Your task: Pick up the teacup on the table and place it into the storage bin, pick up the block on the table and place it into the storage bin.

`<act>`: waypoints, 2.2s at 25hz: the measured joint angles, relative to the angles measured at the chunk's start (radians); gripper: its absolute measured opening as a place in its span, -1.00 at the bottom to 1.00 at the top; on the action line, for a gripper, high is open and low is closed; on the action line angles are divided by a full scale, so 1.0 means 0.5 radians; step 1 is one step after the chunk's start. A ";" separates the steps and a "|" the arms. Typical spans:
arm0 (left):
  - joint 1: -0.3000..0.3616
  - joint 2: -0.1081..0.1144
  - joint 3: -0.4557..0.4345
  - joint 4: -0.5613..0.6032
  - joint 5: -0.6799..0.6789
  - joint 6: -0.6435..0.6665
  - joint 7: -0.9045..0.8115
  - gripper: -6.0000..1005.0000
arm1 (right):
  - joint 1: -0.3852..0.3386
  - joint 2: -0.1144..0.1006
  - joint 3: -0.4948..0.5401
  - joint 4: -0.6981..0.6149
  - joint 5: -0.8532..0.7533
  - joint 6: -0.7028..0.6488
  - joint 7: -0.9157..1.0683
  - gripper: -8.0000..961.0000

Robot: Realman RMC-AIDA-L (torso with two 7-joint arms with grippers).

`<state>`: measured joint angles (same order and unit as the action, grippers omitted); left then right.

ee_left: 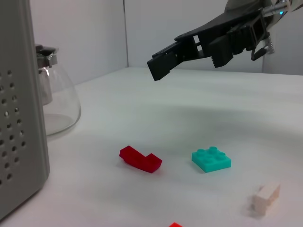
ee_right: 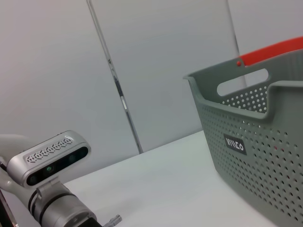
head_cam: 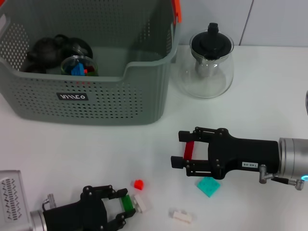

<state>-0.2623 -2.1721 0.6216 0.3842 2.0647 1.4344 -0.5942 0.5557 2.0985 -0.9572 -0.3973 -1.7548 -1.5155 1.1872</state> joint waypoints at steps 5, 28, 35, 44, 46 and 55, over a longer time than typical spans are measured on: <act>-0.006 0.000 0.002 -0.001 0.000 -0.002 -0.005 -0.11 | -0.004 0.000 0.000 0.000 0.000 0.005 0.000 0.65; -0.104 0.173 -0.788 0.623 -0.041 1.114 -0.984 -0.16 | -0.005 0.000 0.000 0.000 0.000 0.002 0.000 0.65; -0.371 0.350 -1.006 0.691 -0.372 1.129 -1.667 -0.12 | 0.002 0.000 0.000 0.000 0.000 0.006 0.000 0.65; -0.718 0.402 -0.467 0.836 -0.236 0.158 -2.232 -0.06 | 0.021 0.003 0.000 0.000 0.000 0.006 0.000 0.65; -0.729 0.370 -0.289 0.906 -0.175 -0.071 -2.353 -0.05 | 0.021 0.003 0.000 0.000 0.000 0.005 0.000 0.65; -0.619 0.231 -0.035 1.215 -0.144 -0.301 -2.528 0.00 | 0.021 0.000 0.000 0.000 0.000 0.006 0.000 0.65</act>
<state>-0.5720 -2.0568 0.6040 0.9916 1.9929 1.2837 -1.8584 0.5660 2.0984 -0.9572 -0.3973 -1.7548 -1.5123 1.1873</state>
